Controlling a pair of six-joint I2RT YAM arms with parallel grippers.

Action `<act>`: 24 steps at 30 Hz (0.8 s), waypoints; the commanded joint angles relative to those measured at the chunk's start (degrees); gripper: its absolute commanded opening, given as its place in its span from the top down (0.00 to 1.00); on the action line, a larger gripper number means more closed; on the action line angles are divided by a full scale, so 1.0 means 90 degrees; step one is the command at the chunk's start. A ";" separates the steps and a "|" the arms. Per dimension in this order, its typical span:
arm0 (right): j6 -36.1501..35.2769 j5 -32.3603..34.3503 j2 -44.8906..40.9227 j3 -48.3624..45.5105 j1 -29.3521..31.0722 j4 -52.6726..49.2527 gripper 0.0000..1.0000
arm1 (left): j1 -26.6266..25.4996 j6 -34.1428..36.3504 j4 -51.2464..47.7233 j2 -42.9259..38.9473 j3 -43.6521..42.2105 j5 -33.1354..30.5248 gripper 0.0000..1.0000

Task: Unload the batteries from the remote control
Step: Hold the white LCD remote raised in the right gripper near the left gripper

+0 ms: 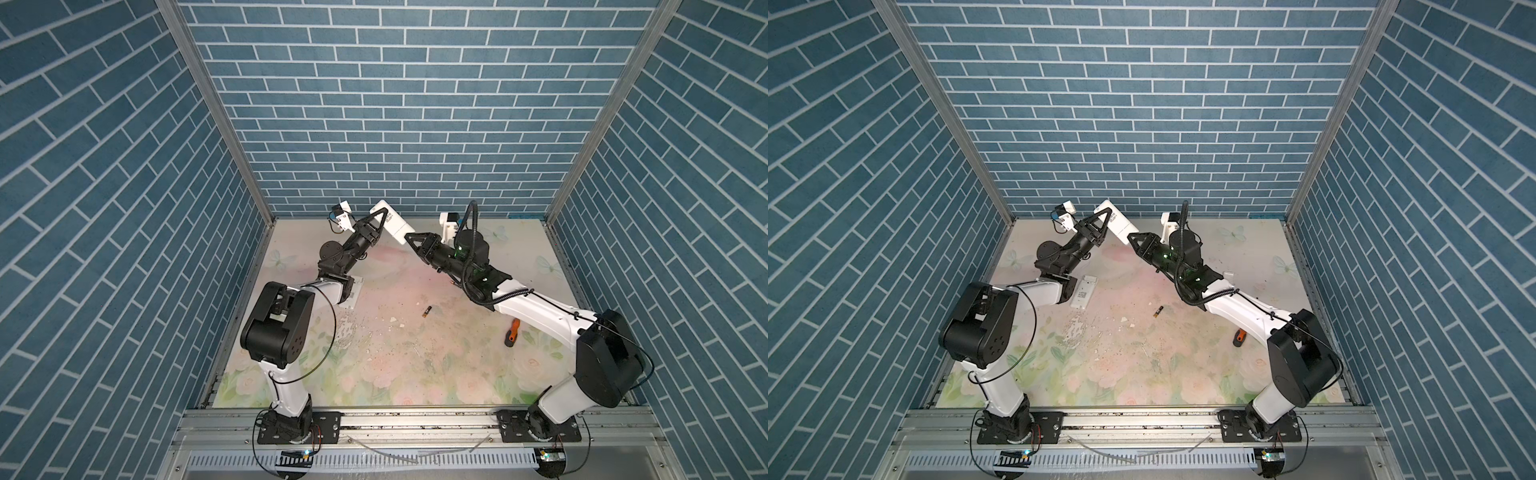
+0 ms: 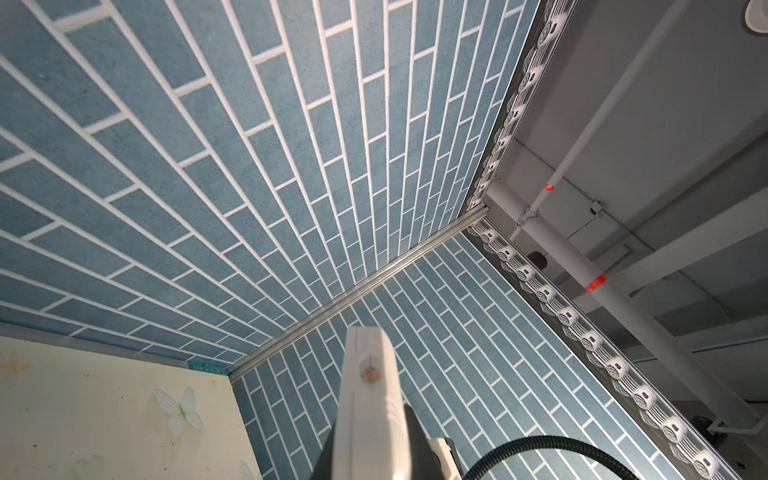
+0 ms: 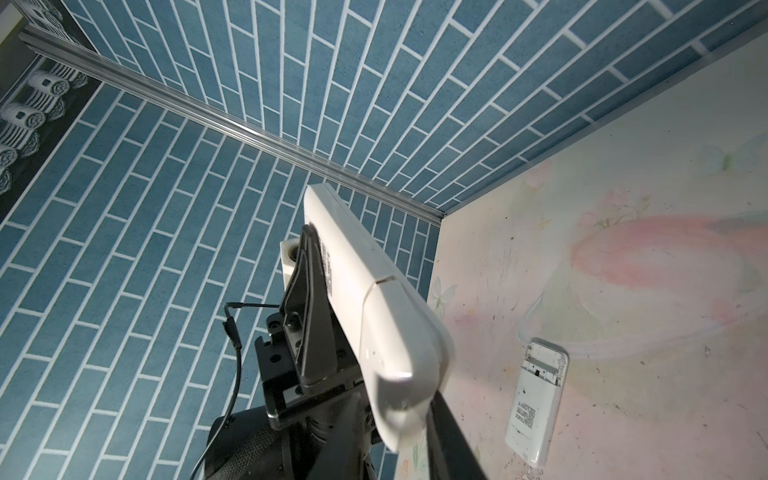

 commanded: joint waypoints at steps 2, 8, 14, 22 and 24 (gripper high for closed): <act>0.0132 -0.0405 -0.0018 0.0188 0.0101 0.0907 0.75 | -0.0123 0.0170 -0.0051 0.0080 -0.0061 0.0230 1.00; 0.0058 -0.0510 -0.0087 0.0295 0.0142 0.0834 0.74 | -0.0117 0.0164 -0.0048 0.0191 -0.0014 0.0200 1.00; -0.0057 -0.0463 -0.0219 0.0276 0.0162 0.0698 0.73 | -0.0117 0.0136 -0.0050 0.0255 0.0075 0.0200 1.00; -0.0094 -0.0602 -0.0177 0.0397 0.0164 0.0719 0.76 | -0.0123 0.0032 -0.0051 0.0274 0.0049 0.0190 1.00; -0.0128 -0.0624 -0.0137 0.0447 0.0168 0.0709 0.79 | -0.0126 0.0000 -0.0051 0.0248 0.0018 0.0190 1.00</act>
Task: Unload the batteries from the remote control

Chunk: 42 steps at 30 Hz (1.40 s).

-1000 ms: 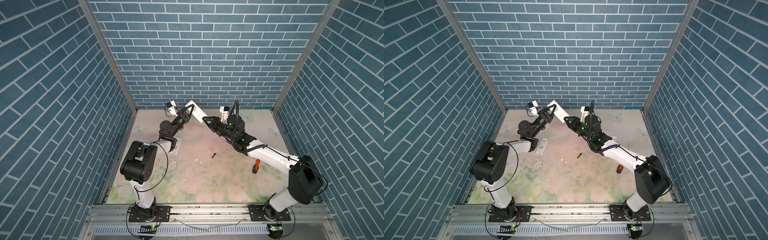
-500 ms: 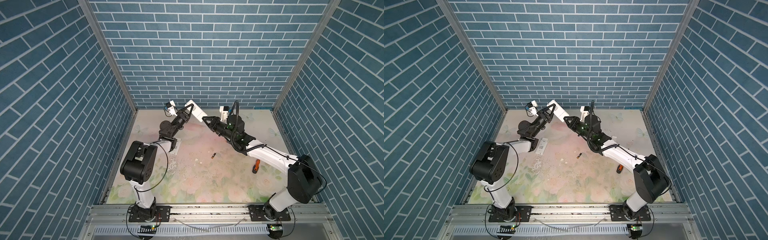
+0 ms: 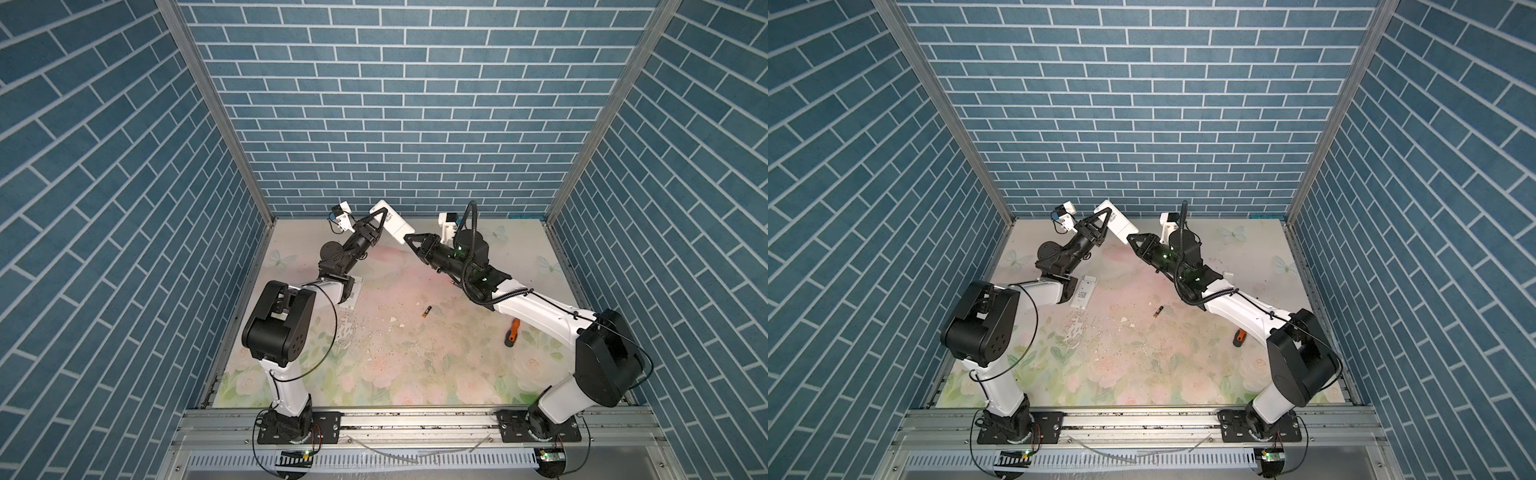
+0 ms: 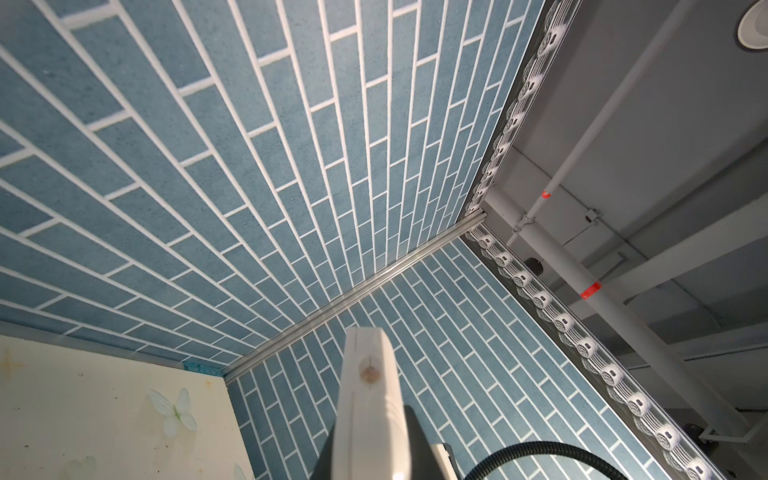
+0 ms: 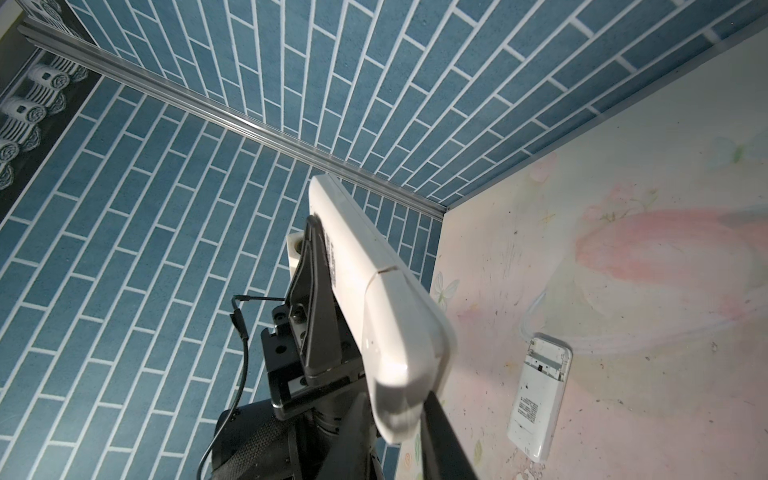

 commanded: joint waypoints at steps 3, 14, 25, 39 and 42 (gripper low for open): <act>-0.0109 -0.0550 -0.0074 0.0484 0.0169 0.0770 0.81 | -0.0134 0.0141 -0.0195 0.0098 -0.0050 0.0244 1.00; -0.0277 -0.0581 -0.0093 0.0640 0.0169 0.0722 0.81 | -0.0134 0.0085 -0.0150 0.0177 -0.0080 0.0254 1.00; -0.0264 -0.0530 -0.0033 0.0587 0.0164 0.0778 0.88 | -0.0117 0.0007 -0.0134 -0.0020 -0.0094 0.0239 1.00; -0.0426 -0.0415 -0.0371 0.0271 0.0129 0.0598 0.92 | 0.0000 -0.0035 -0.0137 0.0009 -0.0007 0.0225 1.00; -0.0561 -0.0359 -0.0623 0.0112 0.0070 0.0308 0.91 | 0.0118 -0.0029 -0.0139 -0.0014 -0.0102 0.0229 1.00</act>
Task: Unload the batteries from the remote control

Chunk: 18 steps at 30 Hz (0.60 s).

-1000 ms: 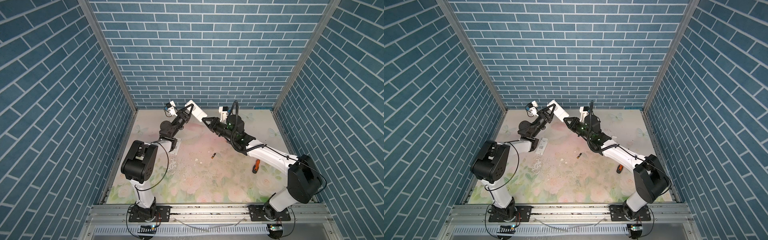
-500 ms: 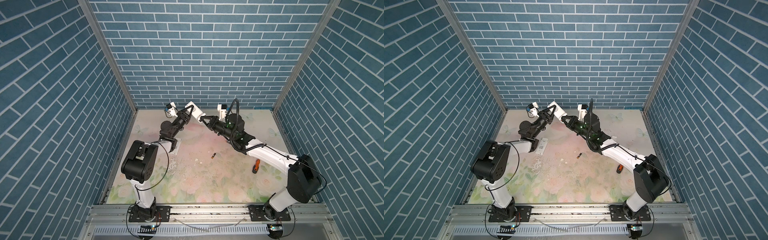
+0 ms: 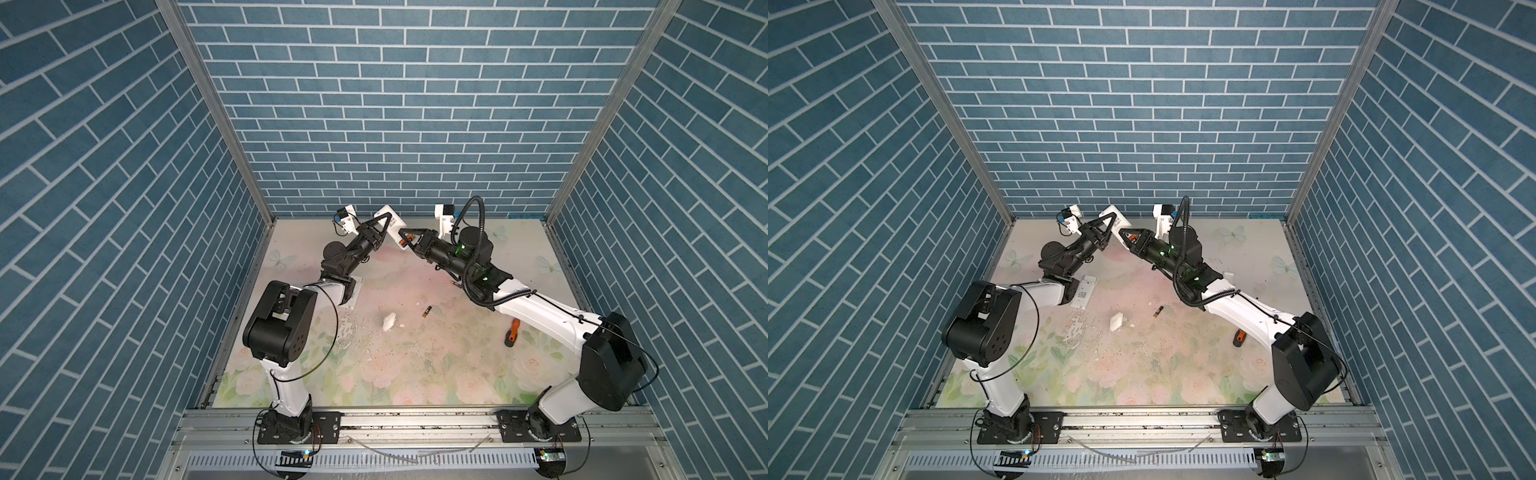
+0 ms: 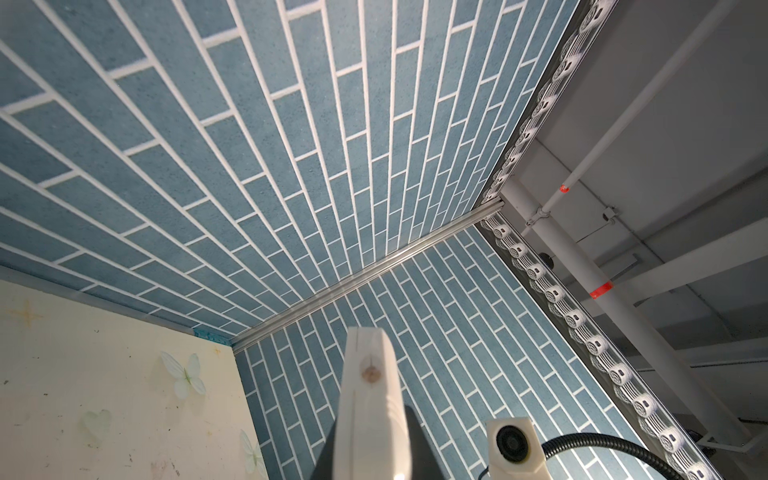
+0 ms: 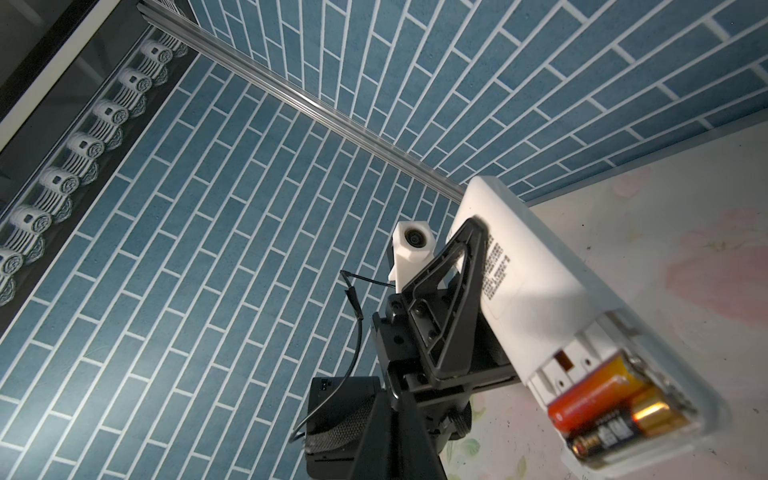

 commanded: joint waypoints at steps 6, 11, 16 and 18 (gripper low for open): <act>-0.1134 0.0312 -0.1117 -0.0205 -0.0196 -0.1766 0.89 | 0.0310 0.0181 0.0100 -0.0069 -0.0277 0.0116 1.00; -0.1433 0.0565 -0.1706 -0.0381 -0.0393 -0.3026 0.83 | 0.0311 0.0305 -0.0106 -0.0094 -0.0518 0.0150 1.00; -0.1888 0.1655 -0.2368 -0.0353 -0.0533 -0.5162 0.77 | 0.0310 0.0528 -0.0302 -0.0315 -0.0950 0.0093 1.00; -0.1953 0.2211 -0.2677 -0.0379 -0.0560 -0.5953 0.74 | 0.0310 0.0681 -0.0398 -0.0416 -0.1132 0.0068 1.00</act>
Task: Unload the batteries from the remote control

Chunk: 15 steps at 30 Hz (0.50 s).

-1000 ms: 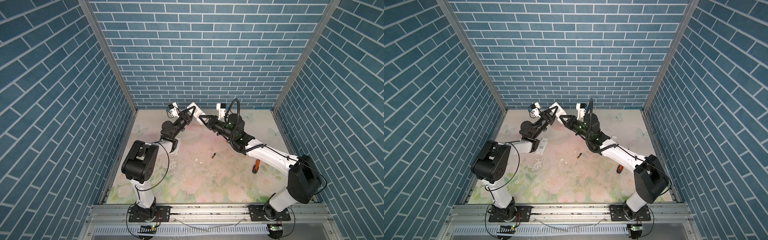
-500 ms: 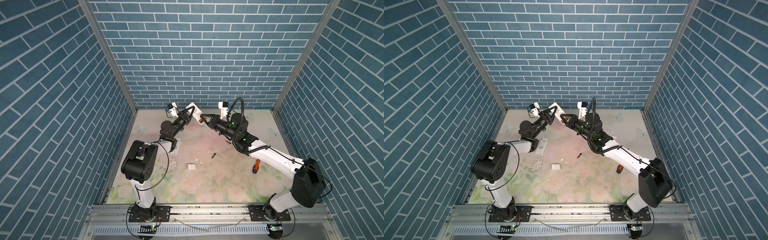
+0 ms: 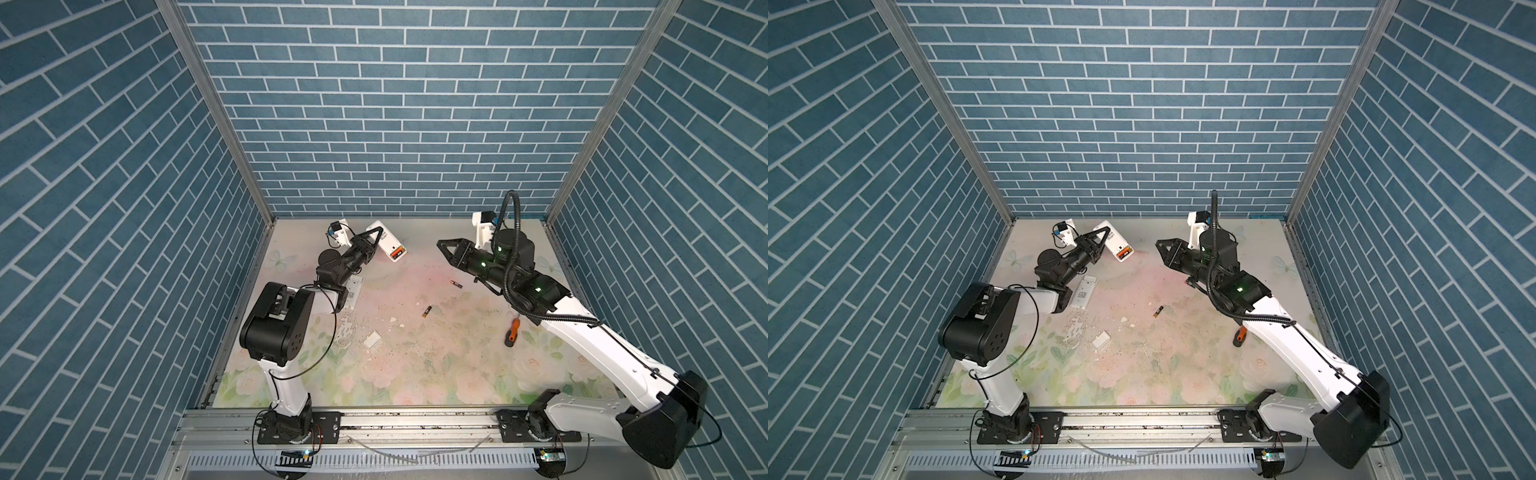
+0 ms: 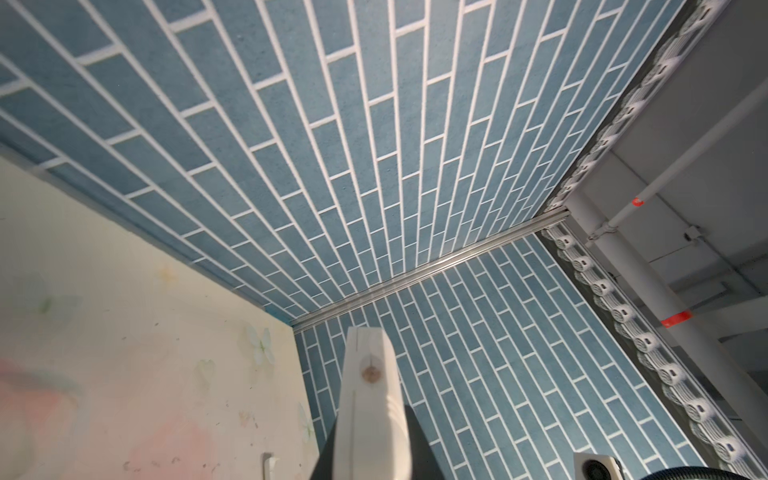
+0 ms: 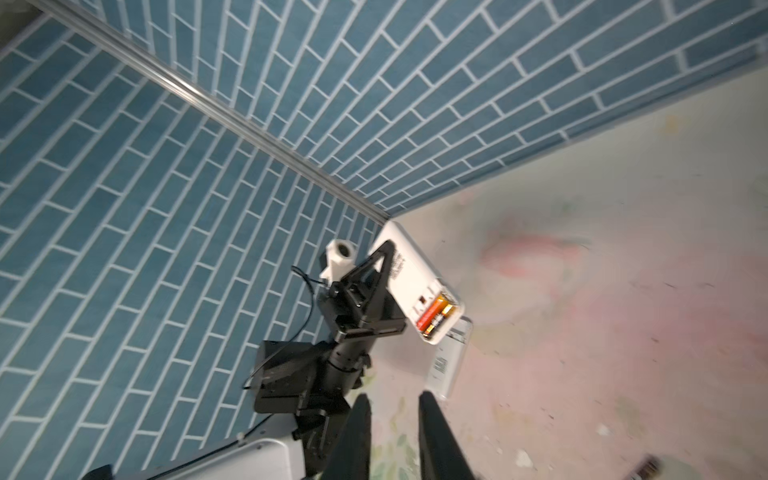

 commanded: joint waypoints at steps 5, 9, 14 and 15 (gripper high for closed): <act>-0.0401 0.1653 -0.0944 -0.0361 -0.0094 -0.2722 0.66 | -0.0084 0.0451 -0.0062 -0.0387 -0.0493 -0.0050 1.00; -0.0416 0.1800 -0.0943 -0.0361 -0.0123 -0.3182 0.63 | -0.0431 0.0567 -0.0166 -0.0419 -0.0893 -0.0294 1.00; -0.0406 0.1969 -0.0950 -0.0394 -0.0180 -0.3388 0.61 | -0.1186 0.0991 -0.0549 -0.0765 -0.1448 -0.0888 1.00; -0.0406 0.1972 -0.0956 -0.0426 -0.0191 -0.3382 0.61 | -0.1328 0.1073 -0.0611 -0.0859 -0.1560 -0.1011 1.00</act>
